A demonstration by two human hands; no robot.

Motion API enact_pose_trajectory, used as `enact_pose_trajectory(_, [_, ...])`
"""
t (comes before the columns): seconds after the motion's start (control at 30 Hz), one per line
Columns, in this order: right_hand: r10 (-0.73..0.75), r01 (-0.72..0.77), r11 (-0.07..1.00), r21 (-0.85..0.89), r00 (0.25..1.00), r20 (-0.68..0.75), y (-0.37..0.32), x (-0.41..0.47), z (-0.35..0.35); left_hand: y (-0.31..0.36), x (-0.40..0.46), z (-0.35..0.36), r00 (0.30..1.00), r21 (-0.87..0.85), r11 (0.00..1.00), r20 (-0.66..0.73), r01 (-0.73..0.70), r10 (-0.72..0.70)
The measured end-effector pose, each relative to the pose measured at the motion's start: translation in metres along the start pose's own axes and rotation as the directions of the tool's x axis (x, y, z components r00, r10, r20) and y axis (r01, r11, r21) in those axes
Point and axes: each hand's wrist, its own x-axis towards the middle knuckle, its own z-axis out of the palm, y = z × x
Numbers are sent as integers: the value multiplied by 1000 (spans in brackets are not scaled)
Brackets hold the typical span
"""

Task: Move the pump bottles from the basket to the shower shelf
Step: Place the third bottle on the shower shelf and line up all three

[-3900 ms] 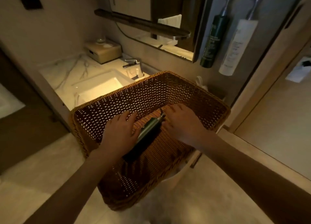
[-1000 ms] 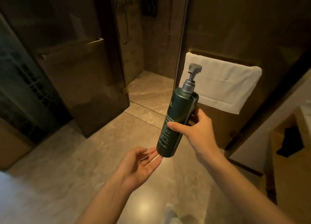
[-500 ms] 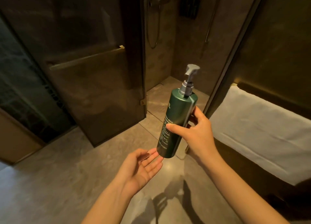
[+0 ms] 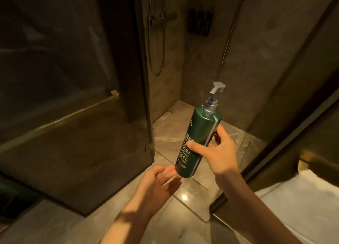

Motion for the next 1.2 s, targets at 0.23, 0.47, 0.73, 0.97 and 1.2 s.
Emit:
enact_pose_trajectory(0.23, [6,-7,1000,-29,1000,-26,23,169,6,98,135,61,997,-22,1000,-83,-9,7])
enact_pose_trajectory(0.47, [-42,41,999,-6,997,-64,16,339,12,208,240,134,999,-37,999,-37,-38,36])
enact_pose_trajectory(0.73, [-76,76,997,-23,997,7,22,497,30,306,341,190,993,-100,994,-107,-51,41])
enact_pose_trajectory(0.97, [-152,154,986,-62,988,36,-7,633,60,413,403,248,986,-164,975,-104,-148,132])
enact_pose_trajectory(1.2, [-283,292,956,-38,946,156,-46,740,102,497,427,289,930,-261,893,-143,-366,340])
